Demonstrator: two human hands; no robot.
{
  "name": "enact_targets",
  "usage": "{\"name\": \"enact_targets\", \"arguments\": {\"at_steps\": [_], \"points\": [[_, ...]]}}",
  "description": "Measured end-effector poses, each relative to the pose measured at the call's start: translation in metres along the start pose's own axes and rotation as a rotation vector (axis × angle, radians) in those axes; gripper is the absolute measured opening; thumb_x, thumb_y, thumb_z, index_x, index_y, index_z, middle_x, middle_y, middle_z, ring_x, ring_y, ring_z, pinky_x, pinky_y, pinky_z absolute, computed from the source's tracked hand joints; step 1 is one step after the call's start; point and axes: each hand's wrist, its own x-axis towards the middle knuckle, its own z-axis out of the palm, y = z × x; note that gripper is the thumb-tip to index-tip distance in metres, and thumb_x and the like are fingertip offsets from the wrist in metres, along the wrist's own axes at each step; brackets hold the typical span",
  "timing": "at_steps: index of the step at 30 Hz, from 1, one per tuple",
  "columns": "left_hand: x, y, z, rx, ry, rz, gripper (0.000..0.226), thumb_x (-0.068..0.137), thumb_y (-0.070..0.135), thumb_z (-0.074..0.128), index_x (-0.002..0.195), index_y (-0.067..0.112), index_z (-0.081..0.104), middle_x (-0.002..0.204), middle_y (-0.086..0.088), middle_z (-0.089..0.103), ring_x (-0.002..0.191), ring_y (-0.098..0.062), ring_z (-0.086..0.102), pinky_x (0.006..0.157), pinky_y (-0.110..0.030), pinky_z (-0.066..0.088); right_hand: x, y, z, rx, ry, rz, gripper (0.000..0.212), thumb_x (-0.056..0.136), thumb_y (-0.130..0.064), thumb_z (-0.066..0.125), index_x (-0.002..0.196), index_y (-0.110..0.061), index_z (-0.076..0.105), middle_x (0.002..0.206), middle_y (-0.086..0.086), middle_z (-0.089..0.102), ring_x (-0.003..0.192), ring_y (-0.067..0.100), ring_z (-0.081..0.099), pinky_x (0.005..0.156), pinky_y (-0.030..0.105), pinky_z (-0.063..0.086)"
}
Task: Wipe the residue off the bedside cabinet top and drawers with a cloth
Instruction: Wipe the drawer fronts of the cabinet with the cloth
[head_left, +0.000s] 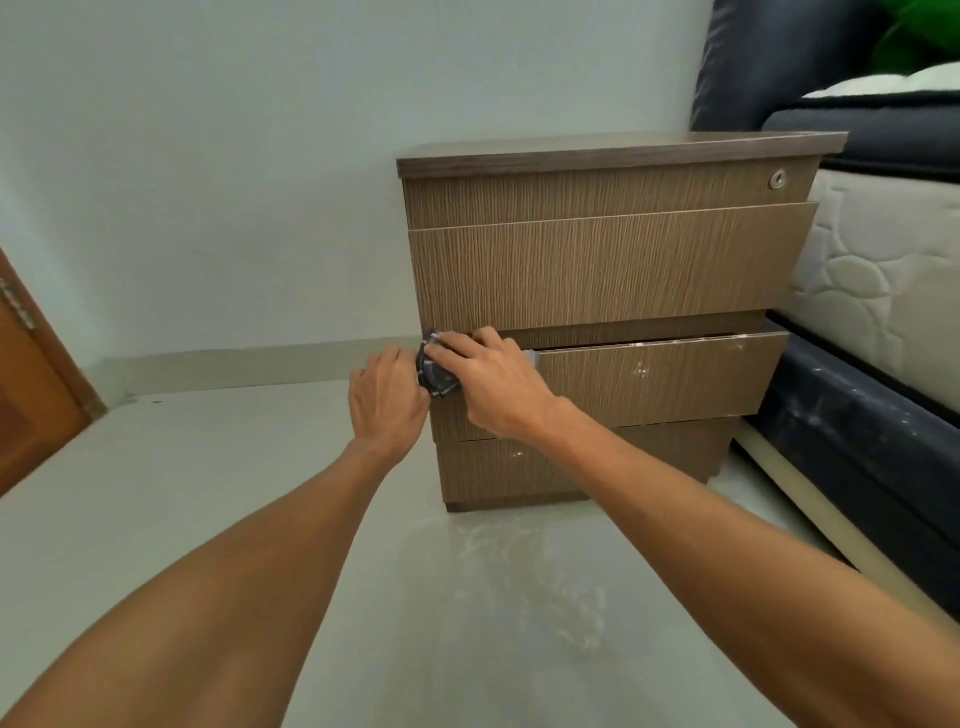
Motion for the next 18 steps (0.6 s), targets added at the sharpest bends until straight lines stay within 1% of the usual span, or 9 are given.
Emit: {"name": "enact_targets", "arguments": {"at_steps": [3, 7, 11, 15, 18], "points": [[-0.001, 0.003, 0.002, 0.015, 0.043, 0.051, 0.021, 0.089, 0.016, 0.058, 0.109, 0.010, 0.058, 0.104, -0.012, 0.062, 0.095, -0.029, 0.055, 0.080, -0.040, 0.041, -0.001, 0.005, 0.000, -0.060, -0.004, 0.005, 0.069, 0.082, -0.010, 0.064, 0.146, -0.018, 0.039, 0.146, 0.005, 0.046, 0.116, 0.032, 0.046, 0.087, 0.043, 0.042], [0.001, 0.025, 0.001, 0.031, 0.015, 0.176, 0.026, 0.086, 0.010, 0.056, 0.111, 0.010, 0.060, 0.105, -0.010, 0.061, 0.096, -0.027, 0.055, 0.082, -0.039, 0.042, -0.012, 0.028, -0.004, -0.085, -0.013, 0.075, 0.066, 0.083, -0.020, 0.062, 0.145, -0.017, 0.039, 0.137, 0.007, 0.054, 0.113, 0.031, 0.047, 0.087, 0.044, 0.042], [0.003, 0.053, 0.011, 0.075, -0.012, 0.273, 0.032, 0.082, 0.003, 0.052, 0.111, 0.009, 0.063, 0.105, -0.008, 0.062, 0.098, -0.026, 0.056, 0.084, -0.038, 0.042, -0.039, 0.065, -0.015, -0.139, -0.020, 0.144, 0.065, 0.086, -0.020, 0.060, 0.146, -0.019, 0.037, 0.137, 0.007, 0.053, 0.115, 0.031, 0.046, 0.088, 0.045, 0.041], [0.005, 0.079, 0.022, 0.084, -0.008, 0.337, 0.033, 0.079, 0.003, 0.053, 0.109, 0.008, 0.065, 0.102, -0.008, 0.064, 0.095, -0.027, 0.058, 0.083, -0.041, 0.042, -0.072, 0.108, -0.026, -0.192, -0.023, 0.240, 0.063, 0.087, -0.022, 0.059, 0.146, -0.020, 0.038, 0.139, 0.007, 0.052, 0.117, 0.032, 0.046, 0.089, 0.046, 0.043], [0.005, 0.090, 0.029, 0.075, -0.018, 0.346, 0.031, 0.079, 0.004, 0.056, 0.108, 0.008, 0.065, 0.100, -0.007, 0.064, 0.092, -0.026, 0.059, 0.083, -0.042, 0.043, -0.095, 0.139, -0.037, -0.215, -0.041, 0.311, 0.063, 0.087, -0.020, 0.060, 0.146, -0.019, 0.039, 0.139, 0.008, 0.052, 0.118, 0.033, 0.046, 0.089, 0.046, 0.043]]}}
